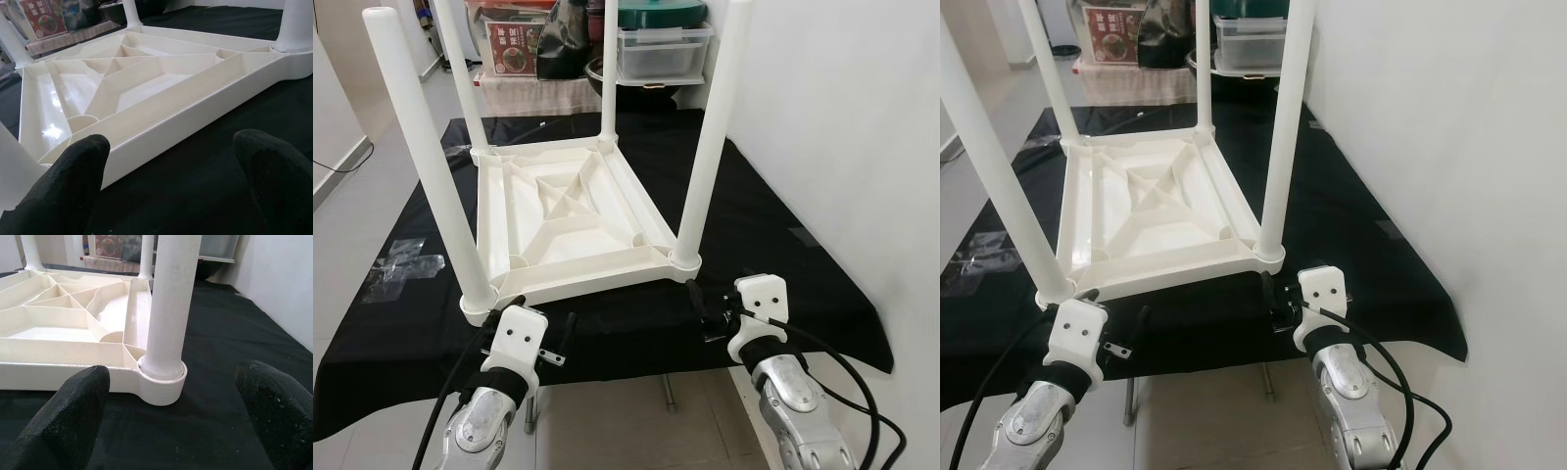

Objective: Building children table

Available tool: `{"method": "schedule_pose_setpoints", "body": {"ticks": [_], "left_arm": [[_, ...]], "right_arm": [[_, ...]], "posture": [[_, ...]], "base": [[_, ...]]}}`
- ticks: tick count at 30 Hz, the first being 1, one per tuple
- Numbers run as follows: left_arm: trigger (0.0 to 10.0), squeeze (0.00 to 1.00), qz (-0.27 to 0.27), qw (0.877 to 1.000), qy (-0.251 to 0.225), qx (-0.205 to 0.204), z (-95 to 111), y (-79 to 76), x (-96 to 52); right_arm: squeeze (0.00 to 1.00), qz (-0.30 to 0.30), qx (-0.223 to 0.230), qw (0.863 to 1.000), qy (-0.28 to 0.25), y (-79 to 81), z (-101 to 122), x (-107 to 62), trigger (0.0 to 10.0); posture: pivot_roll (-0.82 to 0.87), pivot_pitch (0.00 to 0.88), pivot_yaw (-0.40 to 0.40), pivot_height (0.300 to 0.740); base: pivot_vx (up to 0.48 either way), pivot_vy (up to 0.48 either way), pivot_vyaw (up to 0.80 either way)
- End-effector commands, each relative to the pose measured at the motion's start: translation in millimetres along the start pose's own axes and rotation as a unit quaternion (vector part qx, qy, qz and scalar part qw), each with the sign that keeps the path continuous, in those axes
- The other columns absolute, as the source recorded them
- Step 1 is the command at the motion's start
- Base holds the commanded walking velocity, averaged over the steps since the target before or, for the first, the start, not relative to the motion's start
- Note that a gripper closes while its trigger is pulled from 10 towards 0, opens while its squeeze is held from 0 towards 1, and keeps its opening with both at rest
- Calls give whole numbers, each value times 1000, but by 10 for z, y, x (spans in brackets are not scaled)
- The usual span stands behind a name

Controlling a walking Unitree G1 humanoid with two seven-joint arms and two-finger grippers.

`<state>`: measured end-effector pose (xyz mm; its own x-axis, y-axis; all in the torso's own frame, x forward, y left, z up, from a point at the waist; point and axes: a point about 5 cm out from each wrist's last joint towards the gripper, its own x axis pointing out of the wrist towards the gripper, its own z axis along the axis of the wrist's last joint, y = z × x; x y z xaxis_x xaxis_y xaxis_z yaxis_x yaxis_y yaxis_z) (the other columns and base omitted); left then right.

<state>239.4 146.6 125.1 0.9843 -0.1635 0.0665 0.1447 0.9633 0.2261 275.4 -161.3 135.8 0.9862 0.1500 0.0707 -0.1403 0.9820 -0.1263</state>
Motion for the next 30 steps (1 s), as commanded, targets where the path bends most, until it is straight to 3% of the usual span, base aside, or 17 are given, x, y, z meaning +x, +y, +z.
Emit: {"method": "schedule_pose_setpoints", "body": {"ticks": [1,20,30], "left_arm": [[10000,0,0,1000,7,7,-32,14,-8],[10000,0,2,1000,7,12,-31,19,3],[10000,0,2,1000,6,11,-28,18,6]], "right_arm": [[0,24,8,999,30,32,-62,-11,10000],[0,27,7,999,32,28,-52,-1,10000],[0,31,5,999,35,32,-51,0,10000]], "posture": [[-41,48,-41,740],[-44,50,-41,740],[-44,53,-40,740]], "base": [[0,480,0],[0,480,0],[0,0,0]]}}
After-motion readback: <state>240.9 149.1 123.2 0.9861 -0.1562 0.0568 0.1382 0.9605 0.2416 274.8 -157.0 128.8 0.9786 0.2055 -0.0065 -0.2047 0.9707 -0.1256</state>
